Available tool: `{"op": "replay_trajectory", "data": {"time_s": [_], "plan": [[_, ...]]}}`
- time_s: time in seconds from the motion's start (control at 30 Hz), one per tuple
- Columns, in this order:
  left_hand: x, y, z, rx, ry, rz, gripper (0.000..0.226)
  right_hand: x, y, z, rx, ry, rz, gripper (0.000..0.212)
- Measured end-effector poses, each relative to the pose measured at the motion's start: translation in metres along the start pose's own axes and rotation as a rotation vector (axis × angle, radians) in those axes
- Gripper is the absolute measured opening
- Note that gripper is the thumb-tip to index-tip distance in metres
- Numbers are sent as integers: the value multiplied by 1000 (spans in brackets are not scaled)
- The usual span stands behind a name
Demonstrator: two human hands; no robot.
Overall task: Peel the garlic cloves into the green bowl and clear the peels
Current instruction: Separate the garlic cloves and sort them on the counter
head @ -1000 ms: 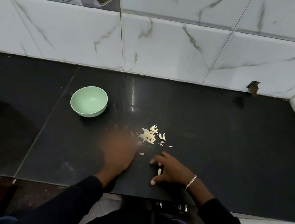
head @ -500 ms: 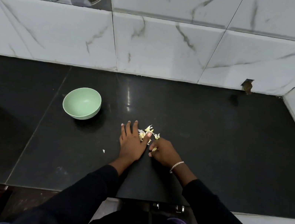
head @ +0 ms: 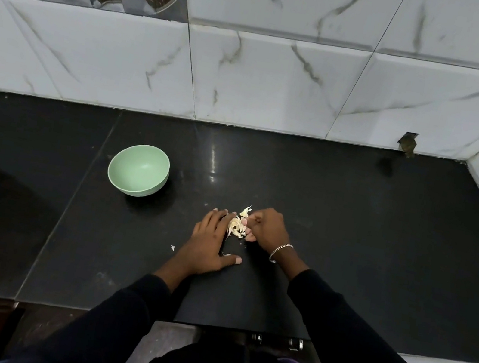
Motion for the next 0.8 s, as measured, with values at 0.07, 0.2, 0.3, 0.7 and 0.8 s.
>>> {"op": "replay_trajectory", "data": {"time_s": [0.07,0.2,0.3,0.7,0.8], "plan": [[5,1,1,-27,-68,2,106,-2,2,2,-15,-87,-17,13],[8,-6,6,-30,-144,79,101,-11,4,-2,45,-276,-59,9],[6,-18,15,-49,-186,162,97,-16,9,-3,91,-356,-84,13],[-39,-33,42,-197,202,-3,43,-23,25,6,59,-494,-88,9],[-36,-33,34,-127,426,78,24,-23,27,5,47,-630,-112,8]]}}
Point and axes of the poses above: each hand's wrist, its own y-axis away from the middle knuckle, its own z-axis out of the back of the hand, x = y × z, the point moved 10 cm from there along -y, towards the middle knuckle, and after that the axes turned 1 degree about -x, right-handed, at the moved point
